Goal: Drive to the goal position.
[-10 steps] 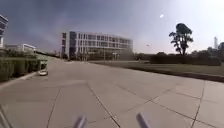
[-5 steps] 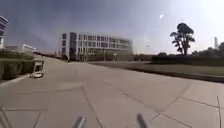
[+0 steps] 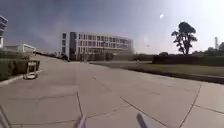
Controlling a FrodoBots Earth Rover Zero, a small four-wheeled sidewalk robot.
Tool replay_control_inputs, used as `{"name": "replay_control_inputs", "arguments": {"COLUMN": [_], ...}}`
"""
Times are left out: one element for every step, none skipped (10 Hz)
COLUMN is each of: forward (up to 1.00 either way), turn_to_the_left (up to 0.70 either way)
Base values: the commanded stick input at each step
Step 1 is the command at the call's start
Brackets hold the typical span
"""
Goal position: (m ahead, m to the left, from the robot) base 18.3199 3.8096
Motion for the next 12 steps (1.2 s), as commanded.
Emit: {"name": "replay_control_inputs", "arguments": {"forward": [0.70,0.70,0.70,0.70,0.70,0.70,0.70,0.70,0.70,0.70,0.70,0.70], "turn_to_the_left": [0.00,0.00,0.00,0.00,0.00,0.00,0.00,0.00,0.00,0.00,0.00,0.08]}}
